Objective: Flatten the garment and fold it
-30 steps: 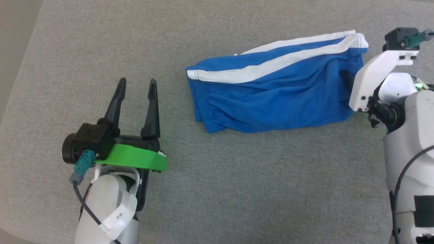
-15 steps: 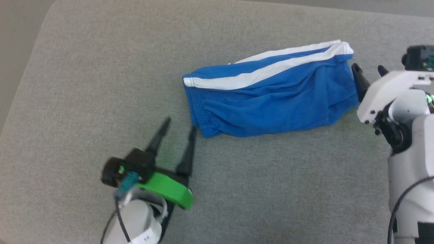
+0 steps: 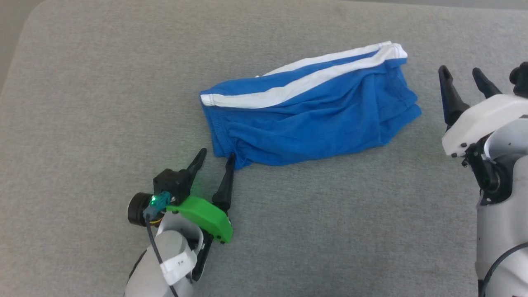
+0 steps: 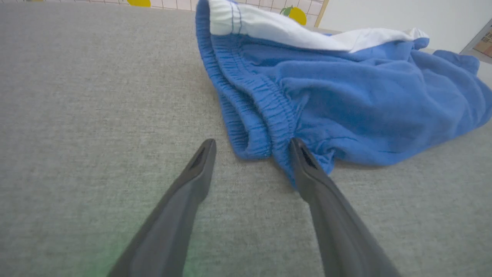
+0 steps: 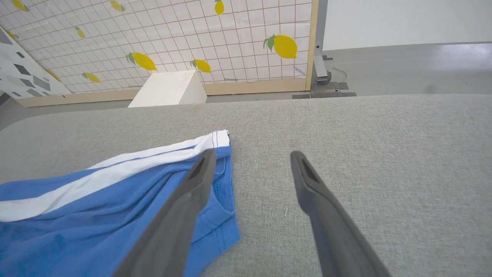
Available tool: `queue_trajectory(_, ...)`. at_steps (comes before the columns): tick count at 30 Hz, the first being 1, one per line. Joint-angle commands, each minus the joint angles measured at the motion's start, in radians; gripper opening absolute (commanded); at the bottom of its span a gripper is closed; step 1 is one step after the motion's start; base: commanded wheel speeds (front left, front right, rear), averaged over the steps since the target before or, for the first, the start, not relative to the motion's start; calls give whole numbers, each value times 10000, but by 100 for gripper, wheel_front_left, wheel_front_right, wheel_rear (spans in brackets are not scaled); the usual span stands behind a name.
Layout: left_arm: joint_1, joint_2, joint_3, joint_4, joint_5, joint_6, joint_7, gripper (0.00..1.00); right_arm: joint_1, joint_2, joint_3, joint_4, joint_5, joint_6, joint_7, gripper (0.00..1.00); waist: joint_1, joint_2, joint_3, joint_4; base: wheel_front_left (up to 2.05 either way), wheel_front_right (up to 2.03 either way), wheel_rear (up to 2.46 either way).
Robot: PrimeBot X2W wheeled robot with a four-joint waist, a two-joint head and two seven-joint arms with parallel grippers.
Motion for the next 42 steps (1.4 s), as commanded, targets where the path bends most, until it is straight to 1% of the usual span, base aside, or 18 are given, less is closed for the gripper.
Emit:
queue_trajectory(1,-217,-80,3,215,-142,14,0,100,216,40,44,-107,99,-13,-115,100,0,-1,94,-136,0,0,0)
queue_trajectory(7,-659,-148,-305,990,-508,-169,151,100,682,84,189,-286,143,-13,-592,100,0,-1,131,-292,0,0,0)
queue_trajectory(8,-714,-138,-382,1076,-514,-194,154,47,790,87,223,-289,109,-13,-728,100,0,-1,119,-303,0,0,0)
queue_trajectory(9,-745,-125,-415,1115,-510,-205,138,20,884,89,252,-279,66,-13,-838,100,0,-1,103,-308,0,0,0)
queue_trajectory(10,-739,-58,-497,1240,-485,-227,93,0,1181,93,328,-137,100,-13,-1186,100,0,-1,55,-304,0,0,0)
queue_trajectory(15,-704,0,-513,1242,-466,-237,29,0,1245,95,539,380,184,-13,-1455,100,0,-1,51,-222,0,0,0)
queue_trajectory(19,-751,13,-560,1107,-425,-253,-7,0,776,95,767,1042,190,-13,-1426,100,0,-1,120,-112,0,0,0)
queue_trajectory(20,-780,-4,-568,1008,-410,-260,-23,0,195,96,931,1700,60,-13,-1364,100,0,-1,185,-24,0,0,0)
queue_trajectory(25,-826,-66,-657,929,-407,-273,-34,0,-765,96,838,2987,-470,-13,-911,100,0,-1,282,110,0,0,0)
queue_trajectory(27,-859,-86,-675,865,-400,-278,-36,0,-1149,96,796,3434,-515,-13,-733,100,0,-1,337,155,0,0,0)
queue_trajectory(29,-872,-98,-689,805,-381,-283,-37,0,-1442,96,831,3912,-738,-13,-353,100,0,-1,389,194,0,0,0)
queue_trajectory(31,-867,-102,-696,763,-356,-288,-37,0,-1605,96,888,4363,-1047,-13,345,100,0,-1,406,232,0,0,0)
queue_trajectory(35,-836,-100,-646,693,-329,-295,-38,0,-1630,96,1062,4708,-1662,-13,1591,100,0,-1,404,290,0,0,0)
queue_trajectory(36,-825,-101,-636,690,-321,-296,-38,0,-1583,96,1093,4707,-1676,-13,1792,49,0,-1,392,296,0,0,0)
queue_trajectory(37,-808,-102,-623,689,-314,-297,-38,0,-1517,96,1162,4664,-1645,-13,1965,31,0,-1,375,300,0,0,0)
queue_trajectory(38,-795,-104,-611,686,-308,-298,-38,0,-1466,96,1208,4591,-1593,-13,2017,0,0,-1,363,297,0,0,0)
queue_trajectory(40,-758,-92,-588,676,-279,-300,-38,0,-1330,96,1314,4376,-1491,-13,1987,0,0,-1,310,259,0,0,0)
queue_trajectory(42,-734,-53,-617,632,-230,-307,-38,0,-1181,96,1281,4019,-1402,-13,1704,0,0,-1,240,213,0,0,0)
